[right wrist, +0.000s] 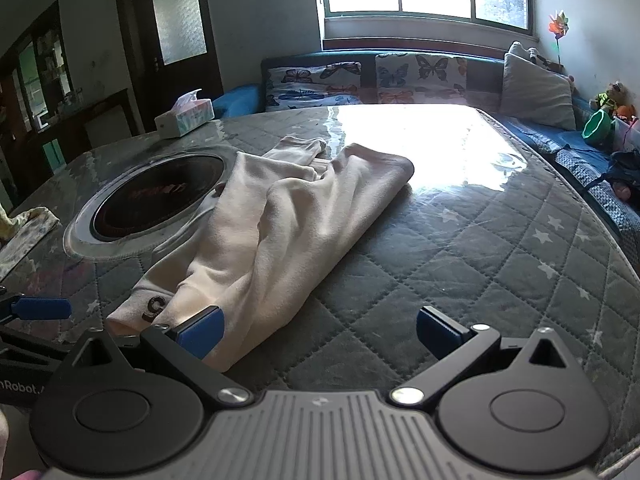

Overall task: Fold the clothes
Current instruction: 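Approach the cream sweatshirt with both grippers open, hovering over it, then grasp the sweatshirt sleeve cuff with the right gripper and lift it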

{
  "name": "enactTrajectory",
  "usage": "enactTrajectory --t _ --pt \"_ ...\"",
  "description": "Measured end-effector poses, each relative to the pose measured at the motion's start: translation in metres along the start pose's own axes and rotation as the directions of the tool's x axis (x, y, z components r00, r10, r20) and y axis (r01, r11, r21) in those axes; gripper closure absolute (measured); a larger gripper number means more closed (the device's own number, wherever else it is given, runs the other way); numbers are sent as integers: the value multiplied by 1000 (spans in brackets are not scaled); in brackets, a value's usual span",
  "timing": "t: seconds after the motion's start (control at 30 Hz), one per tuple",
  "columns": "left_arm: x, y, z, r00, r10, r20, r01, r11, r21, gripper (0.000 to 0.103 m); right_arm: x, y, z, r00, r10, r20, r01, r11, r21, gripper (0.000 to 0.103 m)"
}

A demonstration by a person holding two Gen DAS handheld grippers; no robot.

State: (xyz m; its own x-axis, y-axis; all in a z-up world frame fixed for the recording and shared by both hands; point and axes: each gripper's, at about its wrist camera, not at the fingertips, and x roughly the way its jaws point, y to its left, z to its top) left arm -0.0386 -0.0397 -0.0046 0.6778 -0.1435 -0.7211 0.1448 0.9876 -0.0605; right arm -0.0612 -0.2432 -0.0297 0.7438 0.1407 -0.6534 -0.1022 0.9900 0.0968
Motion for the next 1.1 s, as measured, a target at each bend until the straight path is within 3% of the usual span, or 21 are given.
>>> enactTrajectory --t 0.5,1.0,1.1 --pt "11 12 21 1000 4 12 -4 1000 -6 0 17 6 24 999 40 -11 -40 999 -21 0" --pt "36 38 41 1000 17 7 -16 998 -61 0 65 17 85 997 83 2 -83 992 -93 0" --pt "41 37 41 1000 2 1 -2 999 -50 0 79 24 99 995 99 6 -97 988 -116 5"
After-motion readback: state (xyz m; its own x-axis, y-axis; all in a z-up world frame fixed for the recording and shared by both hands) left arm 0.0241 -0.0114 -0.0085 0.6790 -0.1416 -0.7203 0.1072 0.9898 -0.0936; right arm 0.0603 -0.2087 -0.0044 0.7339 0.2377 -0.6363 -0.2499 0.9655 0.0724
